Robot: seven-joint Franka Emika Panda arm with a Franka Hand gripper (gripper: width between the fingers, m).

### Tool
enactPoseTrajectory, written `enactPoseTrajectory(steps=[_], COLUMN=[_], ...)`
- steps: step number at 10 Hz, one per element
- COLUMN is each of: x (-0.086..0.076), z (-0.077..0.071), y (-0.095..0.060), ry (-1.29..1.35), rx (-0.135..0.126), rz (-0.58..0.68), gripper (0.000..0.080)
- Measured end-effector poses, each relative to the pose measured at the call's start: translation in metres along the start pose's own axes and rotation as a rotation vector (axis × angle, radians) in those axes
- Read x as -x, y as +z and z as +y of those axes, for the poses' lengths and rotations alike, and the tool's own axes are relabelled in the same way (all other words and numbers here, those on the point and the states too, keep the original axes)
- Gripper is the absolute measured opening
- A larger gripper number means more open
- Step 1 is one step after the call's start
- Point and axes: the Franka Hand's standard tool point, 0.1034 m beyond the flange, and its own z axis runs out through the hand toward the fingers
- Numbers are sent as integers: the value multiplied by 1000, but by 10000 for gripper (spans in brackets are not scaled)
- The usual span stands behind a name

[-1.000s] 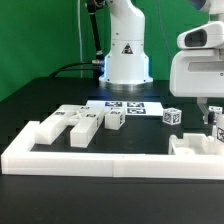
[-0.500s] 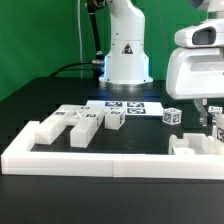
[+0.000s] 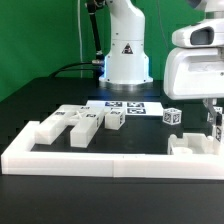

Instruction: Assemble chair

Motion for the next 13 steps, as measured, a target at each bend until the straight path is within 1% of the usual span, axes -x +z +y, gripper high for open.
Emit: enactPoseTrajectory(steps=[1,2,4,5,6,9,10,11,12,13], x=[0,0,1,1,2,2,2,4,12,24], z=[0,0,7,8,13,16,15,12,13,16], y=[0,0,-1,-1,-1,-1,-4,-14,-22,-29], ry=[41,167,332,377,441,461,460,457,455,446], rx=[0,-2,10,13,22,25,24,18,13,12], rz=[0,1,-10,-12,-14,-14,-14,-11,-6,-14], gripper=[287,287,287,287,288,290,466,585,585,636])
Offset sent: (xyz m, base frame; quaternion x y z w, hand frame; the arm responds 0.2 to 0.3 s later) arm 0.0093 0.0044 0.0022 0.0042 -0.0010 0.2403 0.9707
